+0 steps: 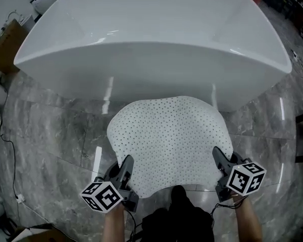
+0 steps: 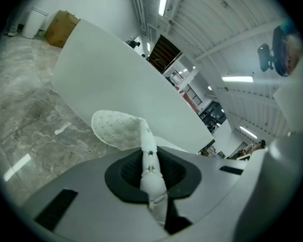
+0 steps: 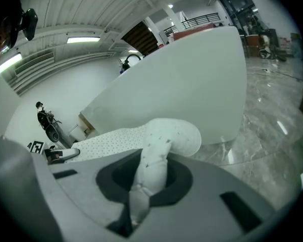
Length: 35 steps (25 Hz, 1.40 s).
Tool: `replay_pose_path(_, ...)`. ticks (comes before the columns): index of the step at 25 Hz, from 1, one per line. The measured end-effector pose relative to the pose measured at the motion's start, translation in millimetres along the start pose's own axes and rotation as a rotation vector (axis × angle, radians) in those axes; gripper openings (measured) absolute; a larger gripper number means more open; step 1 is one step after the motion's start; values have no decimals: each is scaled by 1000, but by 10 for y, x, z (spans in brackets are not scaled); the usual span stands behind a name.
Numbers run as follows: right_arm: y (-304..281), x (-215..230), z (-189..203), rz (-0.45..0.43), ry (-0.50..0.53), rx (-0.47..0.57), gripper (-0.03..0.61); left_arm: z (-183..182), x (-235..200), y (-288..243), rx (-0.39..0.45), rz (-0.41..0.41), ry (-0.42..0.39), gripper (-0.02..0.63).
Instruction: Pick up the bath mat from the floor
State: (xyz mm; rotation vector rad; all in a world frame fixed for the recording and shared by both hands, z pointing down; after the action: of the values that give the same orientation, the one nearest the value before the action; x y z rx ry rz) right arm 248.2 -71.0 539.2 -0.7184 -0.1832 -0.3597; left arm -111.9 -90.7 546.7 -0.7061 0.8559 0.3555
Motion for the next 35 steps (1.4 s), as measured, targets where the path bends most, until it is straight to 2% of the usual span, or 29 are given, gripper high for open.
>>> replay_pose_path(7, 806, -738, -956, -47, 10, -7, 28, -598, 954, 963, 53, -46, -2, 32)
replay_pose_path(12, 1276, -1278, -1456, -75, 35, 9, 28, -942, 1487, 1565, 69, -32, -44, 32)
replay_pose_path(15, 1500, -1545, -1683, -82, 48, 20, 28, -1096, 1737, 1854, 82, -18, -41, 32)
replay_pose_path(19, 1820, -1853, -1915, -94, 30, 32, 28, -1271, 2000, 2266, 105, -11, -25, 32)
replay_pose_path(24, 2221, -2223, -2153, -105, 38, 63, 28, -1500, 2260, 2757, 136, -3, -49, 32)
replay_pose_path(35, 2792, -2765, -2384, -102, 112, 111, 26, -1754, 2734, 3434, 188, -4, -184, 32)
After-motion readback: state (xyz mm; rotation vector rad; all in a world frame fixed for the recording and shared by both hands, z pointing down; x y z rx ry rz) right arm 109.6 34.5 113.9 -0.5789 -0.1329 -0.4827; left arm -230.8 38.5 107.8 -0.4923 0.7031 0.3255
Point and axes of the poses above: the fingertips, and each gripper's own axes: y backward along the fingers, x to its right, z out of its underside, the point moved 7 cm from there along y, backward along the fingers, and after that the axes turned 13 degrees about y, right-handed, at the moved point
